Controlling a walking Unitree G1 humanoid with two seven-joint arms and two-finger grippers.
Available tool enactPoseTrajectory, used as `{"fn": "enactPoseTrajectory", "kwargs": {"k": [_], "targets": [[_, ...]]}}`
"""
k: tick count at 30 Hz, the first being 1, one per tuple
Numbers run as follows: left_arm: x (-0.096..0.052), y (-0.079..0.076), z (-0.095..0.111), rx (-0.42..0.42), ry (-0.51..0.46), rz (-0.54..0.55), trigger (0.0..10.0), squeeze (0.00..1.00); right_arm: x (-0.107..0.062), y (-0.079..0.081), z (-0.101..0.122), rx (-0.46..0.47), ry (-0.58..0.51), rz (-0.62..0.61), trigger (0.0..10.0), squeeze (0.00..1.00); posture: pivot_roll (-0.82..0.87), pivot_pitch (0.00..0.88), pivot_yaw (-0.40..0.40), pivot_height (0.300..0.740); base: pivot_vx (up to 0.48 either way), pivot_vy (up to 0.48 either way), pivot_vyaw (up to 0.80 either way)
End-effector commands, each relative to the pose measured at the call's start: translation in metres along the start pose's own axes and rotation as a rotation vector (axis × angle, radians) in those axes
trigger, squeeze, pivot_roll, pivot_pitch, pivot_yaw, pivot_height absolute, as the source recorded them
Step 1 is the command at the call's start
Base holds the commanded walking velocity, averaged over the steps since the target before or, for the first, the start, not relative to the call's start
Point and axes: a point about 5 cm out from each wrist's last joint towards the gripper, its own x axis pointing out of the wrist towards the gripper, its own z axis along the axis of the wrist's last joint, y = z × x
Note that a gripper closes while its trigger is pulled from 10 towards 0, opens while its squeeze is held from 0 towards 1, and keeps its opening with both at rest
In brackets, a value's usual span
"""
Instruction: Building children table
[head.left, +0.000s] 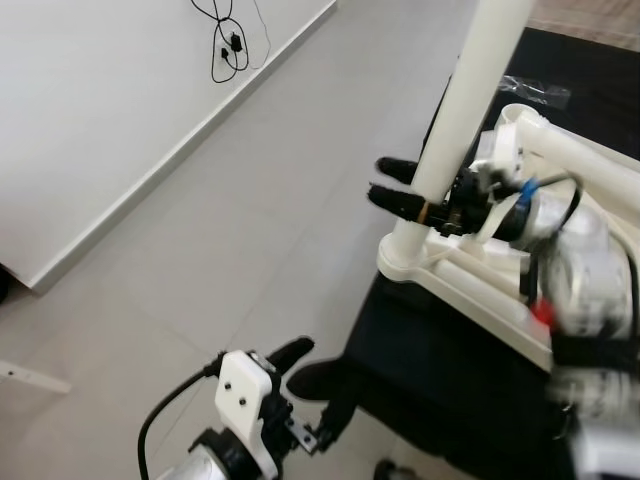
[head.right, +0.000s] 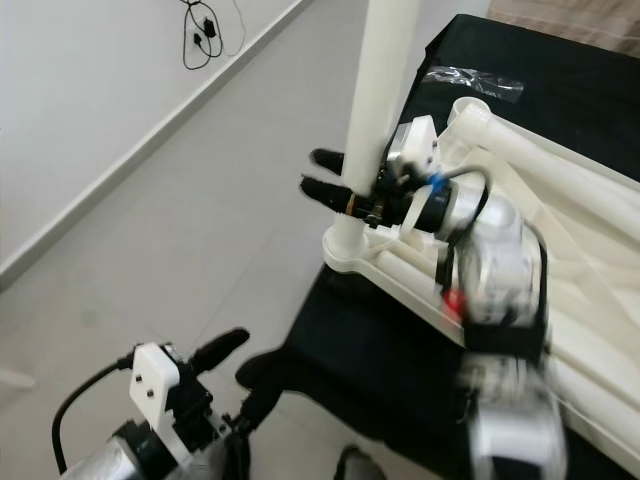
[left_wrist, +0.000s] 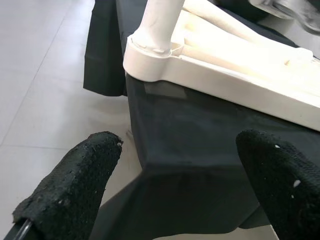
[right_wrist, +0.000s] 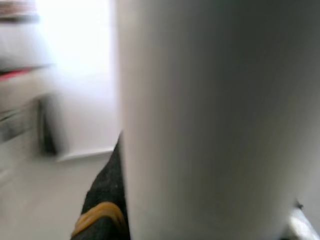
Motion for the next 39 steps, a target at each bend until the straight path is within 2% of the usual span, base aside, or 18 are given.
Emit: {"fn": "enactPoseTrajectory", "kwargs": {"k": [1, 2, 4, 5, 9, 13, 14, 15, 16, 17, 18, 19, 20, 23, 29, 30, 35, 39], "targets": [[0.000, 0.003, -0.006, -0.012, 0.016, 0.000, 10.0, 0.00, -0.056, 0.021, -0.076, 0.138, 0.434, -0.397, 0.0, 0.00, 0.05, 0.261, -0.004, 0.740, 0.000, 0.000, 0.00], [0.002, 0.005, -0.007, -0.011, 0.015, -0.003, 10.0, 0.00, -0.067, 0.041, -0.080, 0.165, 0.475, -0.460, 0.0, 0.00, 0.04, 0.249, -0.001, 0.740, 0.000, 0.000, 0.00], [0.002, 0.005, -0.007, -0.011, 0.015, -0.003, 10.0, 0.00, -0.067, 0.041, -0.080, 0.165, 0.475, -0.460, 0.0, 0.00, 0.04, 0.249, -0.001, 0.740, 0.000, 0.000, 0.00], [0.003, 0.006, -0.008, -0.010, 0.015, -0.006, 10.0, 0.00, -0.070, 0.051, -0.079, 0.179, 0.479, -0.465, 0.0, 0.00, 0.04, 0.246, -0.001, 0.740, 0.000, 0.000, 0.00], [0.005, 0.007, -0.009, -0.008, 0.014, -0.009, 10.0, 0.00, -0.065, 0.055, -0.076, 0.162, 0.461, -0.444, 0.0, 0.00, 0.03, 0.237, -0.003, 0.740, 0.000, 0.000, 0.00], [0.009, 0.009, -0.009, -0.005, 0.002, -0.001, 10.0, 0.00, -0.048, 0.041, -0.063, 0.102, 0.407, -0.421, 0.7, 0.00, 0.03, 0.226, -0.019, 0.740, 0.000, 0.000, 0.00], [0.011, 0.010, -0.009, -0.004, -0.003, 0.004, 10.0, 0.00, -0.037, 0.032, -0.055, 0.076, 0.353, -0.389, 10.0, 0.00, 0.02, 0.225, -0.018, 0.740, 0.000, 0.000, 0.00], [0.011, 0.010, -0.009, -0.004, -0.003, 0.004, 10.0, 0.00, -0.037, 0.032, -0.055, 0.076, 0.353, -0.389, 10.0, 0.00, 0.02, 0.225, -0.018, 0.740, 0.000, 0.000, 0.00], [0.011, 0.010, -0.009, -0.003, -0.007, 0.006, 10.0, 0.00, -0.024, 0.027, -0.044, 0.082, 0.270, -0.290, 10.0, 0.91, 0.03, 0.228, -0.018, 0.740, 0.000, 0.000, 0.00], [0.011, 0.010, -0.009, -0.003, -0.007, 0.006, 10.0, 0.00, -0.024, 0.027, -0.044, 0.082, 0.270, -0.290, 10.0, 0.91, 0.03, 0.228, -0.018, 0.740, 0.000, 0.000, 0.00], [0.012, 0.011, -0.009, -0.004, -0.009, 0.007, 10.0, 0.00, -0.013, 0.025, -0.032, 0.110, 0.170, -0.164, 10.0, 1.00, 0.03, 0.228, -0.014, 0.740, 0.000, 0.000, 0.00], [0.012, 0.010, -0.009, -0.005, -0.010, 0.005, 10.0, 0.00, -0.006, 0.025, -0.014, 0.136, 0.072, -0.039, 10.0, 1.00, 0.04, 0.229, -0.010, 0.740, 0.000, 0.000, 0.00], [0.012, 0.010, -0.009, -0.005, -0.010, 0.005, 10.0, 0.00, -0.006, 0.025, -0.014, 0.136, 0.072, -0.039, 10.0, 1.00, 0.04, 0.229, -0.010, 0.740, 0.000, 0.000, 0.00], [0.012, 0.009, -0.008, -0.008, -0.013, 0.001, 10.0, 0.00, -0.002, 0.026, 0.019, 0.114, -0.043, 0.166, 10.0, 1.00, 0.05, 0.237, -0.003, 0.740, 0.000, 0.000, 0.00], [0.010, 0.005, -0.007, -0.012, -0.017, 0.000, 10.0, 0.00, -0.004, 0.029, 0.010, 0.044, 0.016, 0.462, 10.0, 0.98, 0.08, 0.254, 0.000, 0.740, 0.000, 0.000, 0.00], [0.008, 0.003, -0.006, -0.013, -0.018, 0.002, 10.0, 0.00, 0.004, 0.021, 0.002, 0.025, 0.050, 0.500, 10.0, 0.00, 0.10, 0.264, 0.007, 0.740, 0.000, 0.000, 0.00], [0.005, 0.000, -0.005, -0.016, -0.012, 0.004, 10.0, 0.00, 0.032, -0.001, -0.002, 0.033, 0.028, 0.471, 10.0, 0.00, 0.12, 0.271, 0.013, 0.740, 0.000, 0.000, 0.00], [0.001, -0.002, -0.005, -0.016, 0.001, 0.001, 10.0, 0.00, 0.049, -0.007, 0.008, 0.057, -0.008, 0.583, 10.0, 0.00, 0.14, 0.287, 0.017, 0.740, 0.000, 0.000, 0.00]]}}
